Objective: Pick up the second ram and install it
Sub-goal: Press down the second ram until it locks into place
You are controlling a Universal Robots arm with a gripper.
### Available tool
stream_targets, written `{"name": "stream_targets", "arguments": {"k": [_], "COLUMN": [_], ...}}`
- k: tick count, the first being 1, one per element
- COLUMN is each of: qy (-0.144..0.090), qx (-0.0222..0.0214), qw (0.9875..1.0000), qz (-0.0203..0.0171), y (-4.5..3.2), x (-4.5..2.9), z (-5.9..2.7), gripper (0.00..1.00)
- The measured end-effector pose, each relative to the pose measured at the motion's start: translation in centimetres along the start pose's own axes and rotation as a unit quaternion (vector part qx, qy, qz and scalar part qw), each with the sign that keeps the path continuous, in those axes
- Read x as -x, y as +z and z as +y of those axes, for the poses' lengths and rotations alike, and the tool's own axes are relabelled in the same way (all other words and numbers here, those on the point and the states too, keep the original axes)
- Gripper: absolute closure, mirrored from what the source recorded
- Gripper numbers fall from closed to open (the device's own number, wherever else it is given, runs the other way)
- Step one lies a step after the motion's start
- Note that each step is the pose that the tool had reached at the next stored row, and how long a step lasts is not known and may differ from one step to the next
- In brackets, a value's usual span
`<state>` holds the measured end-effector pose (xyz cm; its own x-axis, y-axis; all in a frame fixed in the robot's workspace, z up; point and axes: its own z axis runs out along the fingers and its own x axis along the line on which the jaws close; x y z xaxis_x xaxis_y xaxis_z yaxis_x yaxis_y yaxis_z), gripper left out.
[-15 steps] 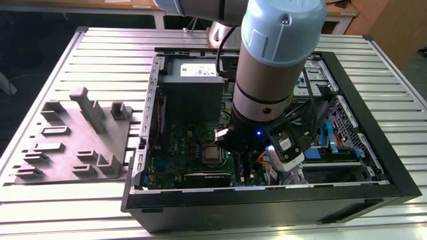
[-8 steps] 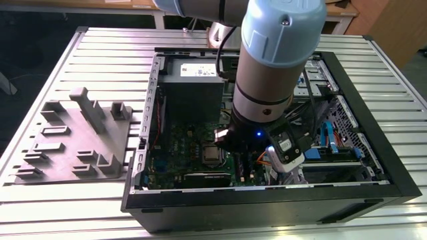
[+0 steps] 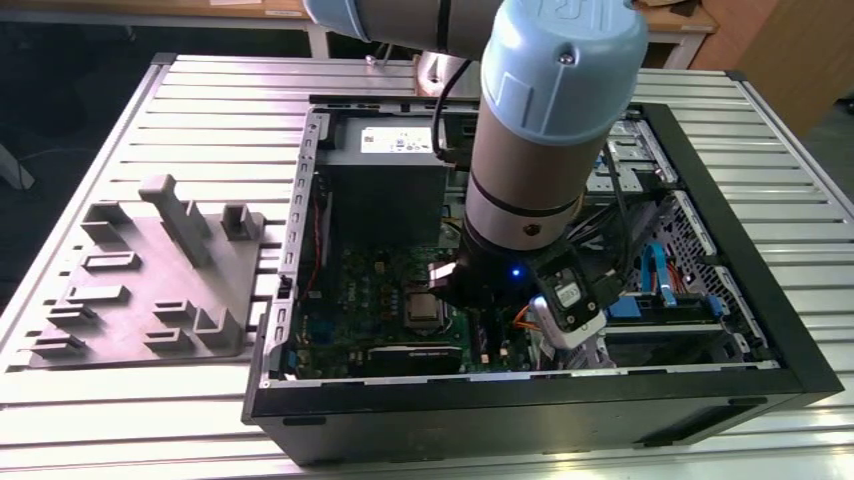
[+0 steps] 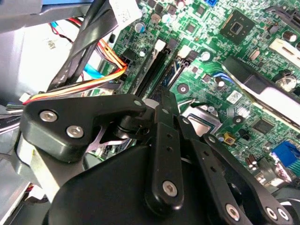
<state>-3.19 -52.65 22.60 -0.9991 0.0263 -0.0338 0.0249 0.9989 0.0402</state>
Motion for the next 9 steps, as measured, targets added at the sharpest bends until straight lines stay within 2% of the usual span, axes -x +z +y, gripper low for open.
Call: {"name": "stream_targets", "arguments": {"k": [9], "qy": [0.0], "qx": [0.0001], "qw": [1.0], "qz": [0.0], "y": [0.35], "x": [-0.01], "z": [-0.01], "gripper": [0.9]}}
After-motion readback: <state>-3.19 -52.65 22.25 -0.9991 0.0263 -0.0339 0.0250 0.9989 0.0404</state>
